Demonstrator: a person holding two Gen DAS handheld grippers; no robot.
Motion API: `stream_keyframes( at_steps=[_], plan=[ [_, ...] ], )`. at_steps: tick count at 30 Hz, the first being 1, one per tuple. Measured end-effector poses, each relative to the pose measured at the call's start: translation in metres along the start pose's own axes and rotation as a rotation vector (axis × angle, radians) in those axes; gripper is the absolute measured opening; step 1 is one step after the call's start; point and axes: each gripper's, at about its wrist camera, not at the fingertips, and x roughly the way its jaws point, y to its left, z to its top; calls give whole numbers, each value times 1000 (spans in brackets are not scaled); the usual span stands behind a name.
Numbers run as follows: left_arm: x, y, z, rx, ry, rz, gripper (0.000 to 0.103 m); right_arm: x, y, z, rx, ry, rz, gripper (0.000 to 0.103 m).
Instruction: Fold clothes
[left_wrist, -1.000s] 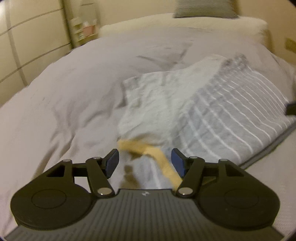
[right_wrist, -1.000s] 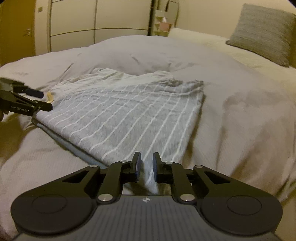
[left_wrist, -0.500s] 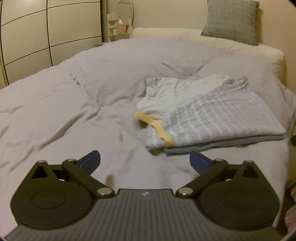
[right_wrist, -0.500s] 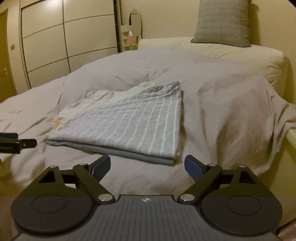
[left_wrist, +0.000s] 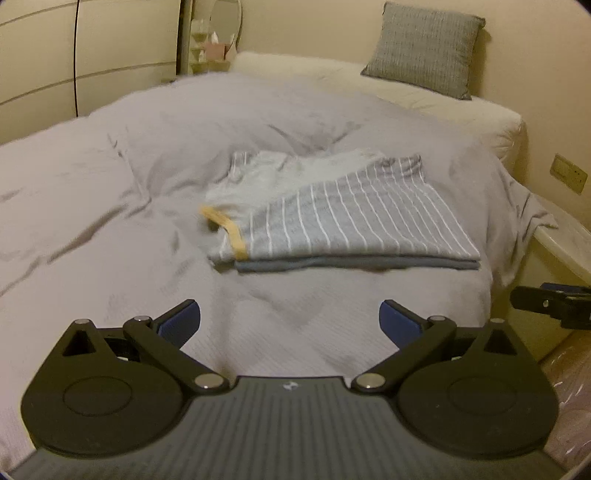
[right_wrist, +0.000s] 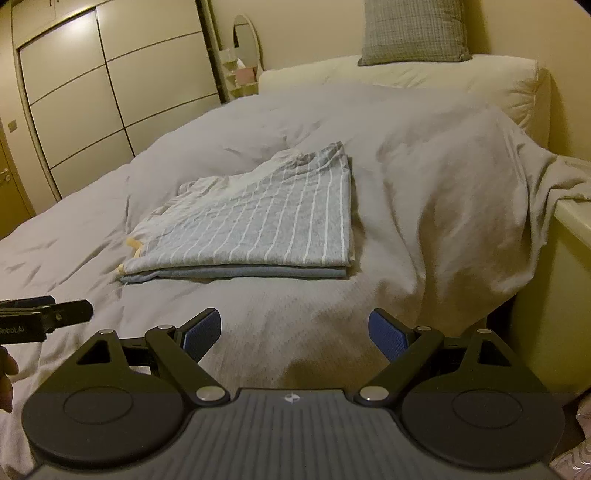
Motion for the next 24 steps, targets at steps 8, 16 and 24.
stream_keyframes(
  at_steps=[8, 16, 24],
  plan=[
    [-4, -20, -4, 10, -5, 62, 102, -11, -1, -2, 6, -11, -33, 89],
    [-10, -26, 1, -16, 16, 44, 102, -16, 1, -1, 11, -4, -27, 89],
    [-17, -37, 4, 13, 15, 71, 102, -26, 7, 0, -6, -5, -37, 89]
  ],
)
